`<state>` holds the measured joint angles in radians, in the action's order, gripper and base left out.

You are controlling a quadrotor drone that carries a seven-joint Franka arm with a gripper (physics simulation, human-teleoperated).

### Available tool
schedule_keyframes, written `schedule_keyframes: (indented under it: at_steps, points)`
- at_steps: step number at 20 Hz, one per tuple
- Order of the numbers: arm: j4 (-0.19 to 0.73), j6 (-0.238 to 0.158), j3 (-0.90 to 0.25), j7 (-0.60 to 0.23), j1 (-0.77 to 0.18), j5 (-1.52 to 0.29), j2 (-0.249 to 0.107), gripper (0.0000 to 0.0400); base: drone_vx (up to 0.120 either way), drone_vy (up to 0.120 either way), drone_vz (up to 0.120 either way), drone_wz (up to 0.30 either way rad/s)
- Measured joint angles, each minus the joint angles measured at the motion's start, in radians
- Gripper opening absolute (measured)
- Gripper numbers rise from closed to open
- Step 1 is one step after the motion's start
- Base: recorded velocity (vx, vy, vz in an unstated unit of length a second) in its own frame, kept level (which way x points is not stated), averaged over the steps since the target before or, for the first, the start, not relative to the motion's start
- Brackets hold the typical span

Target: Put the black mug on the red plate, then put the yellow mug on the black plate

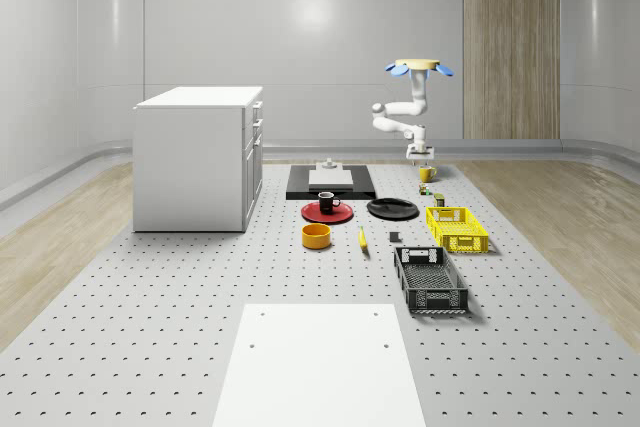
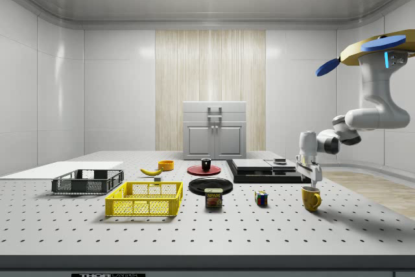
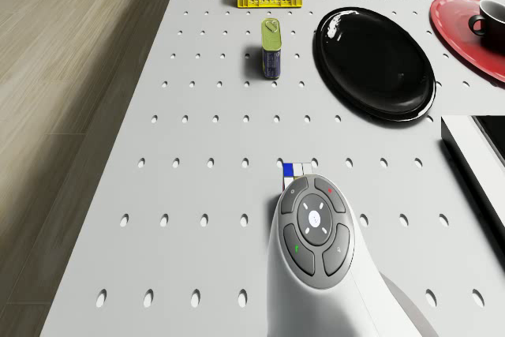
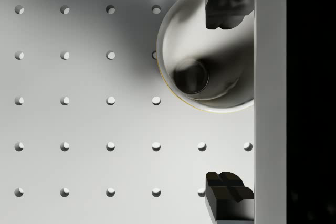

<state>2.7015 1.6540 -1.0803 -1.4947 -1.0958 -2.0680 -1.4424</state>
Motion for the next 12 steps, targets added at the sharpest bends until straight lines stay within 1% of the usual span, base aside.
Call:
schedule_keyframes:
  at_steps: [6, 12]
  points:
    - [-0.04, 0.018, 0.027, -0.002, -0.03, -0.027, 0.013, 0.04, 0.0, 0.0, 0.0, 0.0]
    - [-0.062, 0.034, 0.048, 0.001, -0.041, -0.045, 0.017, 0.04, 0.0, 0.0, 0.0, 0.0]
